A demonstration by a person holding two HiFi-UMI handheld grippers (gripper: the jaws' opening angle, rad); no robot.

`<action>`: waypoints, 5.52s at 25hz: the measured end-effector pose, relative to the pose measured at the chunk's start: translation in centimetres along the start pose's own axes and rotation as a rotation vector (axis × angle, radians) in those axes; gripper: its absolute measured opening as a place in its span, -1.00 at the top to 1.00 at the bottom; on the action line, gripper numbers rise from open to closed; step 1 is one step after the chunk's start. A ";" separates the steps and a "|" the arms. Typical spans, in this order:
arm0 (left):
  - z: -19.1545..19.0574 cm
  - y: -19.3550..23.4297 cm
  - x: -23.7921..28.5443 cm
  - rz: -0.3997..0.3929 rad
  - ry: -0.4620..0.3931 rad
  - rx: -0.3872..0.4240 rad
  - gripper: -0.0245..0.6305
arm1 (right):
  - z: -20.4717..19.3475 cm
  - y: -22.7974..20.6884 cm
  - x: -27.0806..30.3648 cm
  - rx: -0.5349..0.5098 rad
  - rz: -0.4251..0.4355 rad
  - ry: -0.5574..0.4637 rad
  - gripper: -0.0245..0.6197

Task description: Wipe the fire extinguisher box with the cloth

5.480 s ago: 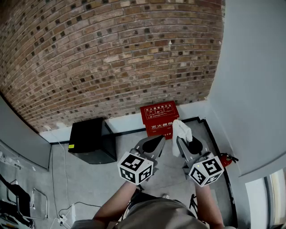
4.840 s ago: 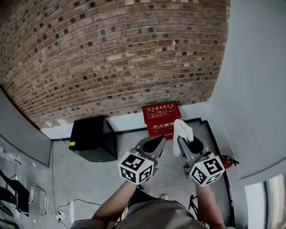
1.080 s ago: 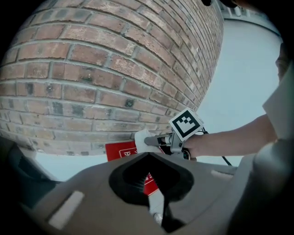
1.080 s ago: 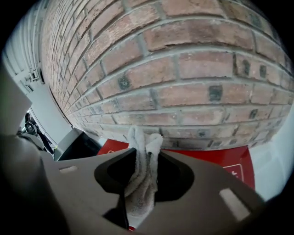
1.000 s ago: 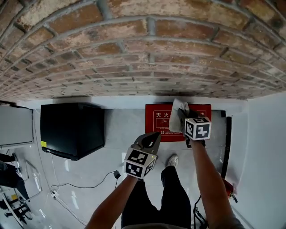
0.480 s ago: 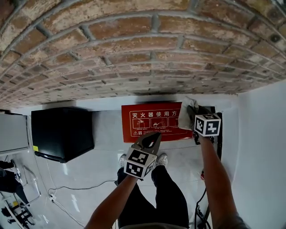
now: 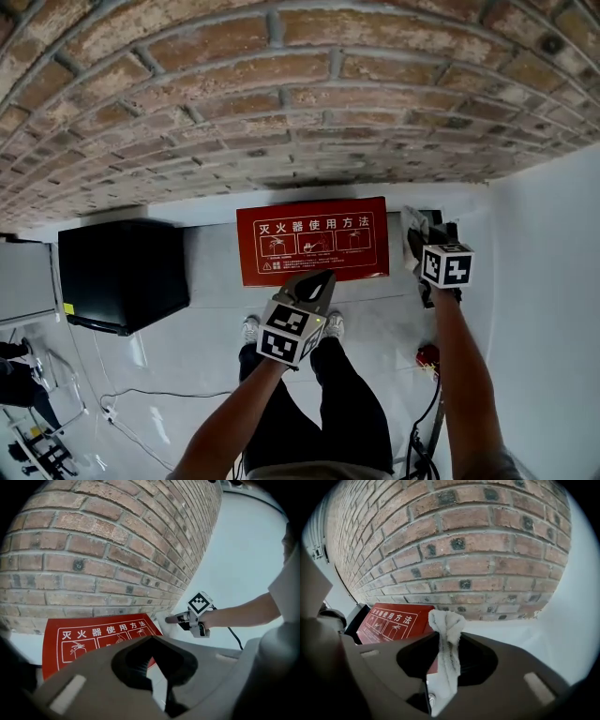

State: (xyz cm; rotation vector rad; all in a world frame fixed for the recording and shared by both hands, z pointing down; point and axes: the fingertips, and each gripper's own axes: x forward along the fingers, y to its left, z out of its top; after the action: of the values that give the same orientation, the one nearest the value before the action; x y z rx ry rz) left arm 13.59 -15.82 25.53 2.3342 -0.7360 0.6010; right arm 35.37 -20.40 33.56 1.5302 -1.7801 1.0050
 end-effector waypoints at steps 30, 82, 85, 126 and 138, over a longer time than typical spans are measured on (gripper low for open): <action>-5.6 9.6 -14.5 0.068 0.013 -0.046 0.92 | -3.0 30.2 3.6 -0.010 0.254 0.067 0.54; -19.1 16.0 -11.3 0.252 -0.287 0.290 0.92 | -12.5 35.1 5.9 -0.514 0.459 -0.815 0.54; -19.4 14.5 -10.7 0.249 -0.288 0.318 0.92 | -12.5 31.3 5.5 -0.496 0.417 -0.842 0.54; -26.4 14.3 -0.8 0.198 -0.271 0.338 0.92 | -19.0 12.4 8.3 -0.159 0.112 -0.946 0.57; -28.1 18.5 -4.2 0.220 -0.278 0.303 0.92 | -19.3 27.0 13.7 -0.345 0.335 -0.891 0.56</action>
State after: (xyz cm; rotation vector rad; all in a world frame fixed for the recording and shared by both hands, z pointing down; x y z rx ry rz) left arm -7.62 -7.80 50.76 2.6714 -1.1072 0.5147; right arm 5.53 -10.21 50.78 1.5912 -2.7005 0.0665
